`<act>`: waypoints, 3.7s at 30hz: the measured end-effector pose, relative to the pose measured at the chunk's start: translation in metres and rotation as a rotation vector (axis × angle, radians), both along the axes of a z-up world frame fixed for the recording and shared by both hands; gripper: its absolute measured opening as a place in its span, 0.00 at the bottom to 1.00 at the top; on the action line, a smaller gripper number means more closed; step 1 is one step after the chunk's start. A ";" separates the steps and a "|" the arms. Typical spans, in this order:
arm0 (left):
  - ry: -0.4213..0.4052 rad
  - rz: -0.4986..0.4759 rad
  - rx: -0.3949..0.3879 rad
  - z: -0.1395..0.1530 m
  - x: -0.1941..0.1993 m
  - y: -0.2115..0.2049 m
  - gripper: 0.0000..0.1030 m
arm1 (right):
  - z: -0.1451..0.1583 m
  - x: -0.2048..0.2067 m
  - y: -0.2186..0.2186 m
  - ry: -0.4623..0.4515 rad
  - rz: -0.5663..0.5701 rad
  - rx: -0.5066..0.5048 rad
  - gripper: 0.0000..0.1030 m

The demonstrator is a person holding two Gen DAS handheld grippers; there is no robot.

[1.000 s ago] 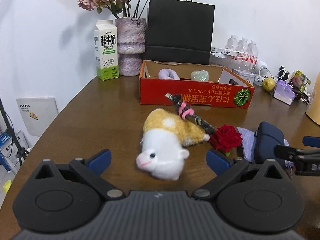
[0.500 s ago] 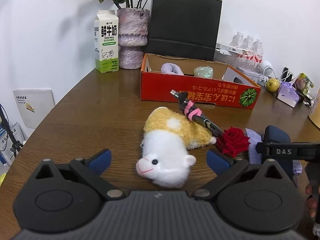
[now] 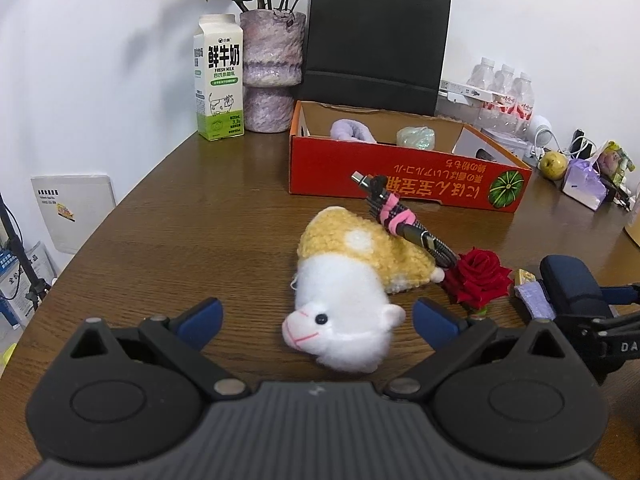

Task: Organize objects
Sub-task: 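Grasp the white-yellow plush sheep with the left tool while the right tool grasps the navy pouch, then lift the plush sheep with the left tool while the right tool lifts the navy pouch, then carry the plush sheep and navy pouch with both tools over the red box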

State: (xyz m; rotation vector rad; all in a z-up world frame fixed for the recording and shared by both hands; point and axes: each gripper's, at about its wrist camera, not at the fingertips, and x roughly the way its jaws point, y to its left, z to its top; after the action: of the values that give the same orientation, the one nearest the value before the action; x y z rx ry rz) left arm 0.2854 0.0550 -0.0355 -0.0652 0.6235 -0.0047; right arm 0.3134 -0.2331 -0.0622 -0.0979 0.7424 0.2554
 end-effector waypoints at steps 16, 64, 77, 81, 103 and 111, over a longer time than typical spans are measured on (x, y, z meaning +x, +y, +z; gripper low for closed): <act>0.056 0.019 0.016 -0.023 0.048 -0.014 0.64 | -0.011 -0.010 0.005 -0.092 -0.047 0.000 0.83; -0.007 0.012 -0.029 0.011 -0.014 -0.001 0.46 | -0.011 -0.009 0.006 -0.091 -0.051 -0.002 0.83; -0.046 0.053 -0.159 -0.008 -0.003 -0.009 0.47 | -0.007 0.004 0.002 -0.008 -0.134 0.012 0.93; -0.044 0.046 -0.156 -0.016 -0.003 -0.009 0.49 | 0.003 0.006 0.000 -0.008 -0.195 0.040 0.92; -0.018 0.041 -0.215 -0.026 -0.002 -0.001 0.52 | -0.006 -0.005 0.016 -0.084 -0.224 -0.009 0.66; -0.033 0.042 -0.219 -0.025 -0.002 0.000 0.52 | 0.000 -0.013 0.011 -0.123 -0.231 0.055 0.63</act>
State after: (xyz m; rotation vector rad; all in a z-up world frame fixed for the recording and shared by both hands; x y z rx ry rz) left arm 0.2837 0.0551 -0.0607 -0.2892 0.5869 -0.0335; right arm 0.3000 -0.2218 -0.0620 0.0247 0.6180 0.0492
